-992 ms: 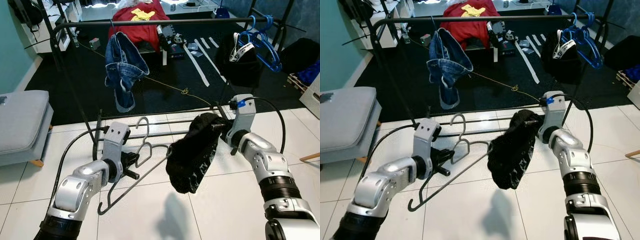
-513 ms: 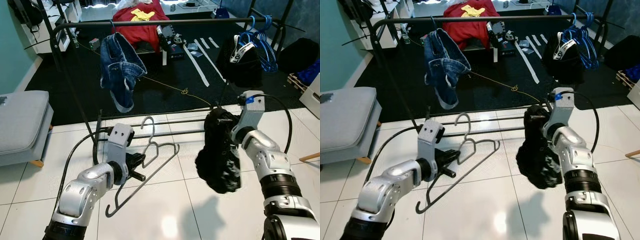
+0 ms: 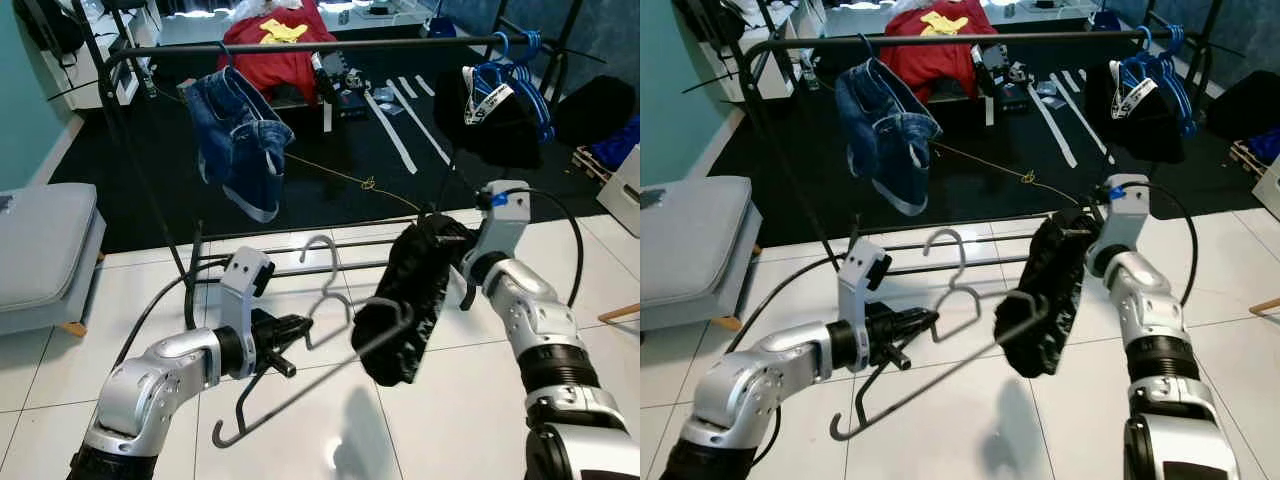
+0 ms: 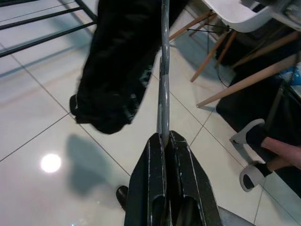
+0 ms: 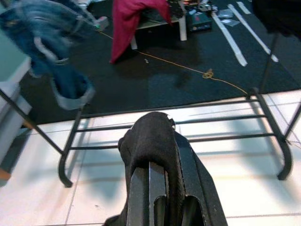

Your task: Hang hanger

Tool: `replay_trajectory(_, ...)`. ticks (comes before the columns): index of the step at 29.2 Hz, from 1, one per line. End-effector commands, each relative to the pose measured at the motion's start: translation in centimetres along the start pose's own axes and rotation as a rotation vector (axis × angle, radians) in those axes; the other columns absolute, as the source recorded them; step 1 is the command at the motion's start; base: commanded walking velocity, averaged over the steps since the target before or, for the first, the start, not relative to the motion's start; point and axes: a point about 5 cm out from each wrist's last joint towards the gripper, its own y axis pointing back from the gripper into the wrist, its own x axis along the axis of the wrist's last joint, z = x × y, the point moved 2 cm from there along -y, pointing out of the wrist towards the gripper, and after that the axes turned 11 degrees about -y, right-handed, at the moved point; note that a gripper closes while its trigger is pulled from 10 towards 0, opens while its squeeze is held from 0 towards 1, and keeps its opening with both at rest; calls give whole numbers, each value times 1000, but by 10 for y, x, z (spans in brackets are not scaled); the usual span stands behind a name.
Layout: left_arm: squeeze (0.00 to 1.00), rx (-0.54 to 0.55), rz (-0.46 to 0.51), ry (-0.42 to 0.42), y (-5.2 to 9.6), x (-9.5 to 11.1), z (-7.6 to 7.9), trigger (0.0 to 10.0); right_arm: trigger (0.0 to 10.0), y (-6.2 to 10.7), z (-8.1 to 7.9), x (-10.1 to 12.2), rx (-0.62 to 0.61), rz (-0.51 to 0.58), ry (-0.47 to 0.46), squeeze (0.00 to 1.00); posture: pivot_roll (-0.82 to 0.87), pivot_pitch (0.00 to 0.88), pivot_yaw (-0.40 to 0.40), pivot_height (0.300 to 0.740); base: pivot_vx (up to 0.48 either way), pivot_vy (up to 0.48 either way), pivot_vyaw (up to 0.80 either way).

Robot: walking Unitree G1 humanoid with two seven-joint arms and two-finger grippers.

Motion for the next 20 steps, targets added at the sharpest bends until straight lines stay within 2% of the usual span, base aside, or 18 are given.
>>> replay_trajectory(1,0,-25,8,31,1,-1,3,0,10000,-2,-5,7,18,33,10,0,43,119,30,740,0,0,0)
replay_trajectory(11,0,49,16,-11,-2,0,-8,0,10000,-5,-10,5,39,28,5,0,42,129,32,740,0,0,0)
replay_trajectory(20,0,64,-6,-23,5,1,-15,0,10000,-5,-13,4,48,24,1,0,43,136,31,740,0,0,0)
